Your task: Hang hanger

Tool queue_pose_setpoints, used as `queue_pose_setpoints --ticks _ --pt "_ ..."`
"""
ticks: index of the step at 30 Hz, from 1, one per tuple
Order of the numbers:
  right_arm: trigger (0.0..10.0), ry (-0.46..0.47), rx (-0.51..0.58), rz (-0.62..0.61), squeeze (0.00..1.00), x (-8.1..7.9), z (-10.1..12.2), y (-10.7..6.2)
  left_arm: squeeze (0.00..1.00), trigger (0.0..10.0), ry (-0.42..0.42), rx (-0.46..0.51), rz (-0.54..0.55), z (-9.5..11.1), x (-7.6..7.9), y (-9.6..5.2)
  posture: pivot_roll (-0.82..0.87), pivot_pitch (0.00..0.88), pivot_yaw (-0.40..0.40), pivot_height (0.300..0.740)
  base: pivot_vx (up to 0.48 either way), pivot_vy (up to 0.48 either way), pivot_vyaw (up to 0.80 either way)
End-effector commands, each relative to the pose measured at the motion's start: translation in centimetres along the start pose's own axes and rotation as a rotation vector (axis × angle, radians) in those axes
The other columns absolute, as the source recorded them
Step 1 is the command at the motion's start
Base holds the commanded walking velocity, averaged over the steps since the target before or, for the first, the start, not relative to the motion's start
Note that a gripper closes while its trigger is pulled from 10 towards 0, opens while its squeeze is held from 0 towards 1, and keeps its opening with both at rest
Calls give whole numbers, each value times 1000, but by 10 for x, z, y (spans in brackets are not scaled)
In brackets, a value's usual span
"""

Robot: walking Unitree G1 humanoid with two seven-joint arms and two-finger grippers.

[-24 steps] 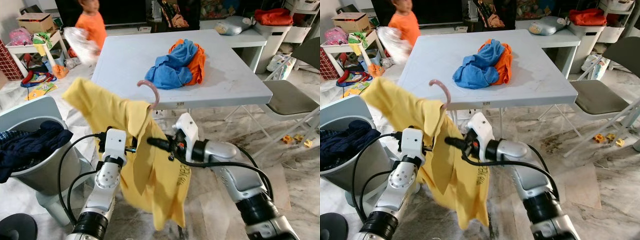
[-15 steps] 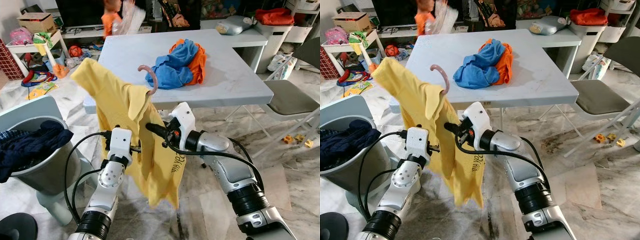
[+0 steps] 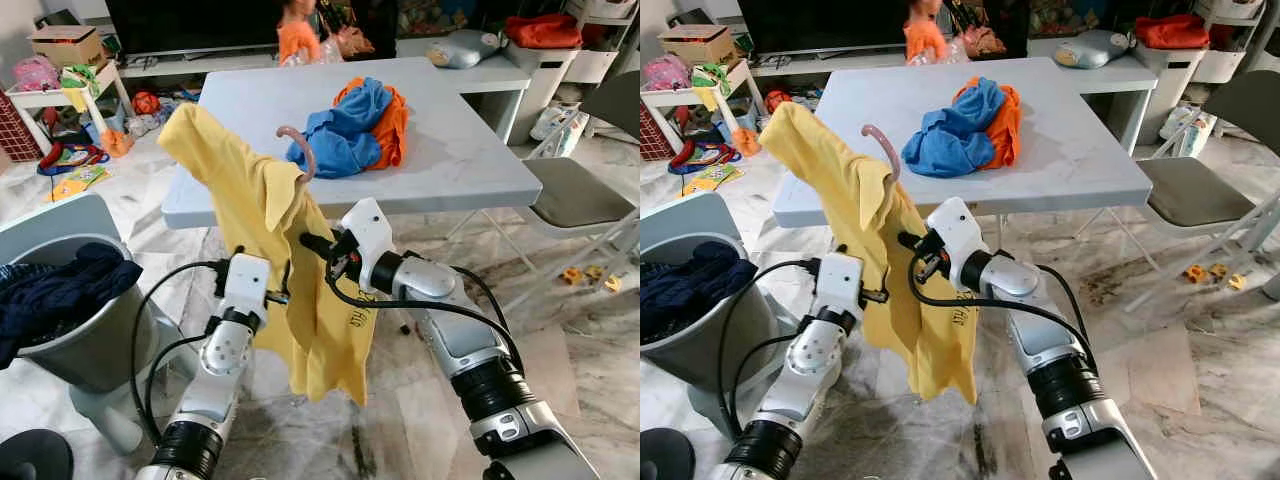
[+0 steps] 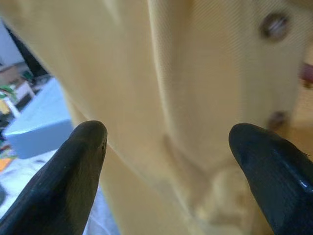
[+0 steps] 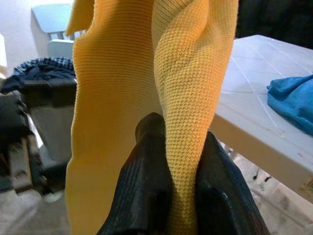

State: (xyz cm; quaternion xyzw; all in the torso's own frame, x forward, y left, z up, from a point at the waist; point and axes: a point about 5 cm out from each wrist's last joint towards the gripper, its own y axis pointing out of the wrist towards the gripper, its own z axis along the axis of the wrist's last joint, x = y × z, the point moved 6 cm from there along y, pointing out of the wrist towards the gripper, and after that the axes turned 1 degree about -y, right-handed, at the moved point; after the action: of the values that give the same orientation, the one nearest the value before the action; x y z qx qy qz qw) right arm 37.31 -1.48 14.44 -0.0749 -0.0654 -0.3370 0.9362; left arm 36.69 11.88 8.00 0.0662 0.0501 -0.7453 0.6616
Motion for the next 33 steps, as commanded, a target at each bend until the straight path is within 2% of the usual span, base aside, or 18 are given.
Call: queue_pose_setpoints --ticks 1,5,10,12,17,18,21,25,29,31,33 --pt "10000 -86 52 -7 0 2 19 8 0 10000 28 41 34 9 -7 -1 -11 0 27 740 0 0 0" --pt "10000 -94 47 -27 0 6 17 8 0 10000 30 38 31 8 -7 0 -9 0 26 740 0 0 0" --pt "10000 -32 73 -32 0 7 23 10 0 10000 23 19 6 4 0 0 -11 0 27 740 0 0 0" --pt "10000 29 101 31 0 -2 31 8 0 10000 27 7 -4 1 4 2 -18 0 30 740 0 0 0" --pt "10000 102 129 132 0 -10 42 -4 0 10000 37 -14 -10 -3 8 6 -24 0 30 740 0 0 0" --pt "10000 100 132 191 0 -17 46 -13 0 10000 41 -22 -10 -4 8 9 -37 0 36 740 0 0 0" --pt "10000 94 125 244 0 -23 47 -20 0 10000 44 -26 -4 -4 6 11 -43 0 39 740 0 0 0" --pt "10000 94 114 311 0 -33 47 -30 0 10000 60 -34 24 -4 -4 16 -51 0 47 740 0 0 0" --pt "10000 103 81 351 0 -38 41 -37 0 10000 87 -34 79 -2 -24 20 -51 0 47 740 0 0 0" --pt "10000 95 29 314 0 -31 28 -37 0 10000 85 -27 132 1 -42 21 -51 0 47 740 0 0 0" --pt "10000 40 -46 246 0 -18 6 -36 0 10000 90 -18 162 4 -56 20 -38 0 46 740 0 0 0"
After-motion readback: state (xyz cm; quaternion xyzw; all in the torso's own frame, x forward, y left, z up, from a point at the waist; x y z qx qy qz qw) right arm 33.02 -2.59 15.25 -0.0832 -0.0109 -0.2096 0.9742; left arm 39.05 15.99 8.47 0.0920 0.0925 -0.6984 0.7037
